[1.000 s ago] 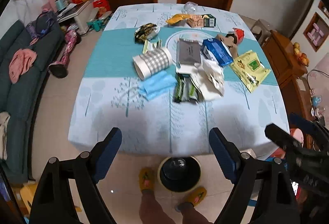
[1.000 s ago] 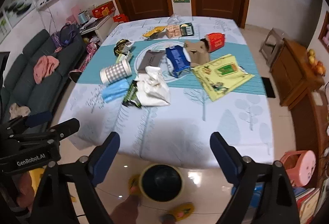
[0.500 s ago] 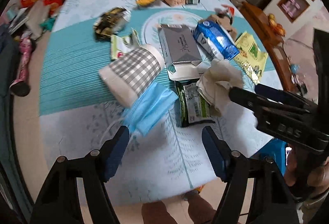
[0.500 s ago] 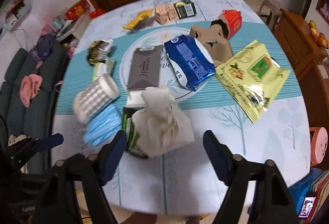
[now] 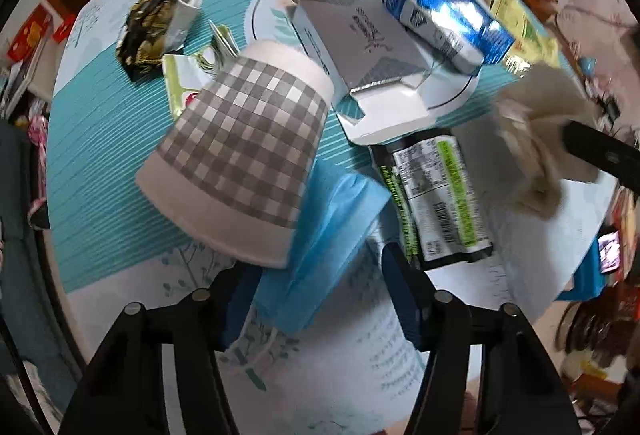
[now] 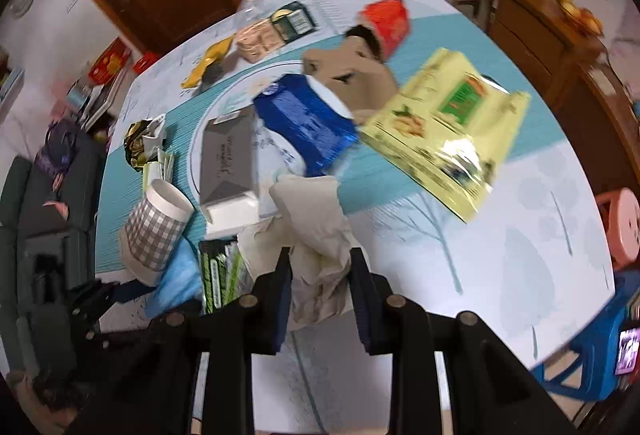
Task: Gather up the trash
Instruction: 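Grasp the blue face mask with the left tool while the right tool grasps the white tissue, then carry the mask and tissue to the black bin and open both tools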
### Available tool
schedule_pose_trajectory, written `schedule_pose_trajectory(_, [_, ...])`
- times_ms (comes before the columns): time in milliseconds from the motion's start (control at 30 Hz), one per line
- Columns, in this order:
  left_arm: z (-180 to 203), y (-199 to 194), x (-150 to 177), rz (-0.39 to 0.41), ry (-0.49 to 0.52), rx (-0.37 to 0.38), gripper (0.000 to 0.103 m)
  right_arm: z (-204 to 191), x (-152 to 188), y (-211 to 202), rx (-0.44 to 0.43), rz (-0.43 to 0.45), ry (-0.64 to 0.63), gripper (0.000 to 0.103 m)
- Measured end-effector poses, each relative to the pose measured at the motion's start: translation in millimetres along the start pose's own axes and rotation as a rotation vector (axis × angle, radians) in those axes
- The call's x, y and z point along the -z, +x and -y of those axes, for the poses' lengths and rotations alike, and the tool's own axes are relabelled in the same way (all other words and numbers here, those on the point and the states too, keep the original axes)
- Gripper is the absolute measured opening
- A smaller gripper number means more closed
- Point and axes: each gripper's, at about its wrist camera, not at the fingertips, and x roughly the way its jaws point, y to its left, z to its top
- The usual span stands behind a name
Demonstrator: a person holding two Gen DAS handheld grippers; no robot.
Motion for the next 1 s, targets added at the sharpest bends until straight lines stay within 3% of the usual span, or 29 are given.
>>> schedule_pose_trajectory(67, [2, 6, -1, 0.006, 0.021, -0.031, 0.058, 4, 9, -7, 0.001, 0.001, 0.023, 0.026])
schedule_pose_trajectory(200, [3, 9, -5, 0.022, 0.057, -0.023, 0.052, 12, 30, -20, -0.015, 0.01, 0.077, 0.025])
schedule_pose_trajectory(267, [4, 8, -8, 0.029, 0.078, -0.021, 0.039, 13, 41, -26, -0.018, 0.016, 0.098, 0.025])
schedule_pose_trajectory(333, [3, 10, -12, 0.031, 0.092, -0.027, 0.011, 14, 52, -33, -0.035, 0.03, 0.121, 0.024])
schedule_pose_trajectory(633, [-5, -22, 17, 0.071, 0.076, 0.041, 0.005, 18, 78, -52, -0.075, 0.075, 0.19, 0.023])
schedule_pose_trajectory(833, [-2, -75, 42, 0.114, 0.044, 0.093, 0.005, 14, 87, -67, -0.117, 0.094, 0.136, 0.022])
schedule_pose_trajectory(1000, [24, -109, 76, 0.164, 0.02, 0.107, 0.005, 17, 99, -84, -0.163, 0.11, 0.075, 0.022])
